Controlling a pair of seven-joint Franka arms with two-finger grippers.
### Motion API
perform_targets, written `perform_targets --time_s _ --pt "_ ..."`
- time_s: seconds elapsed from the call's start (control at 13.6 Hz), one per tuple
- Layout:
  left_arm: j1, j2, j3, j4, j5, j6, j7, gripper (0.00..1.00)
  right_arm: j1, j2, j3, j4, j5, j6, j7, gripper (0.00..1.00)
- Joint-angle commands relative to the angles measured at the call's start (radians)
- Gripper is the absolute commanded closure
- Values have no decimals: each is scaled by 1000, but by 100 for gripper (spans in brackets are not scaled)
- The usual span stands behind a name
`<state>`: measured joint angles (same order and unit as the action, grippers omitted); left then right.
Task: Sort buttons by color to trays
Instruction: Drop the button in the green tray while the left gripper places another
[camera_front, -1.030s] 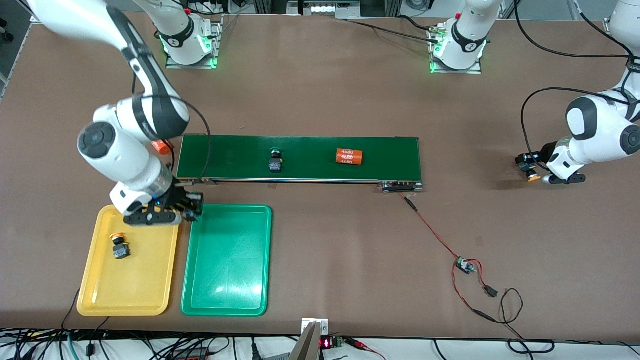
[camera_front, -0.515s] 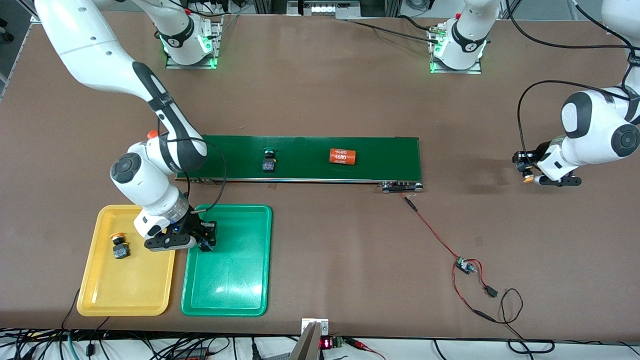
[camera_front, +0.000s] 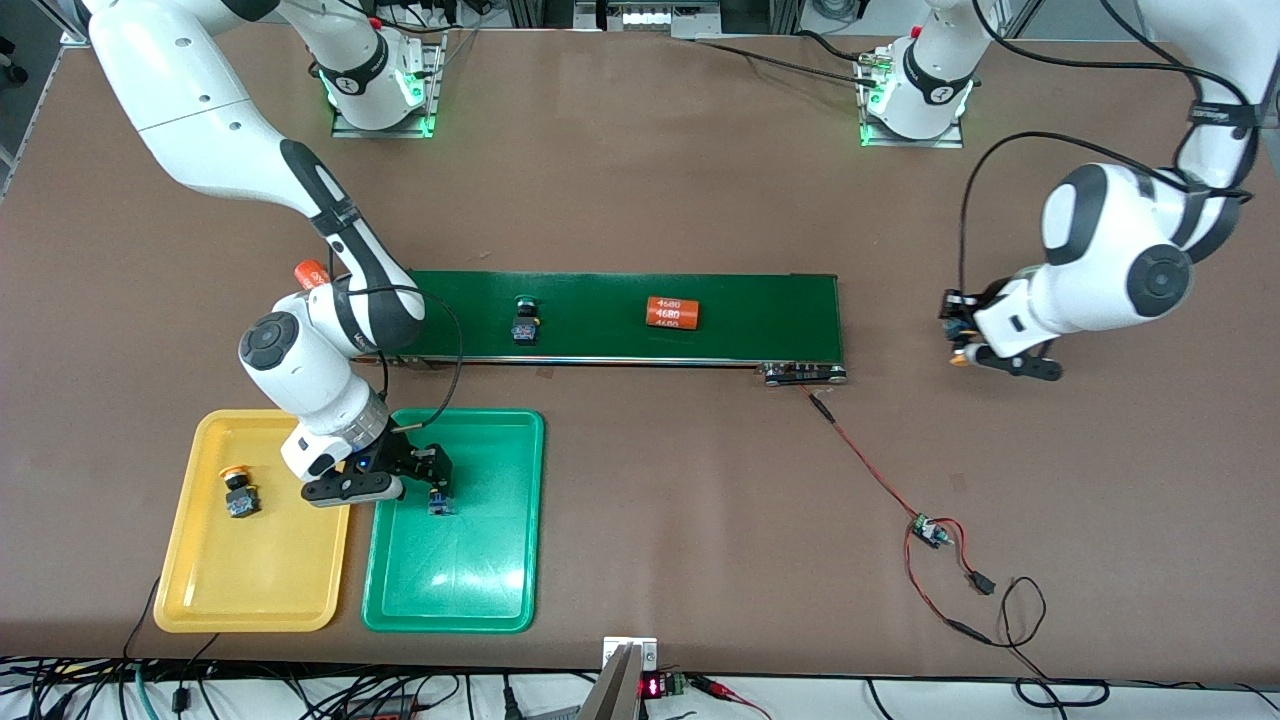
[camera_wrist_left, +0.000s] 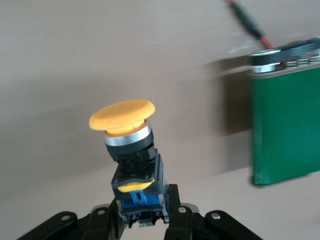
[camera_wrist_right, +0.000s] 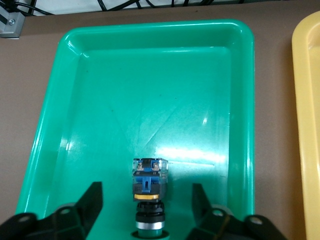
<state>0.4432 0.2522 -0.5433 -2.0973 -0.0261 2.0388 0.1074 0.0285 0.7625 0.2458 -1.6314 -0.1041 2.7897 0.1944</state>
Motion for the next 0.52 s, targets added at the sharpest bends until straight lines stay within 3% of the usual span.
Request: perform_targets --time_s 0.0,0.44 --pt "-84 -14 0 19 -23 -22 -14 100 24 -8 -8 13 4 -2 0 14" --pt "-242 38 0 68 -26 -17 -153 100 27 -159 -19 -8 11 -344 74 7"
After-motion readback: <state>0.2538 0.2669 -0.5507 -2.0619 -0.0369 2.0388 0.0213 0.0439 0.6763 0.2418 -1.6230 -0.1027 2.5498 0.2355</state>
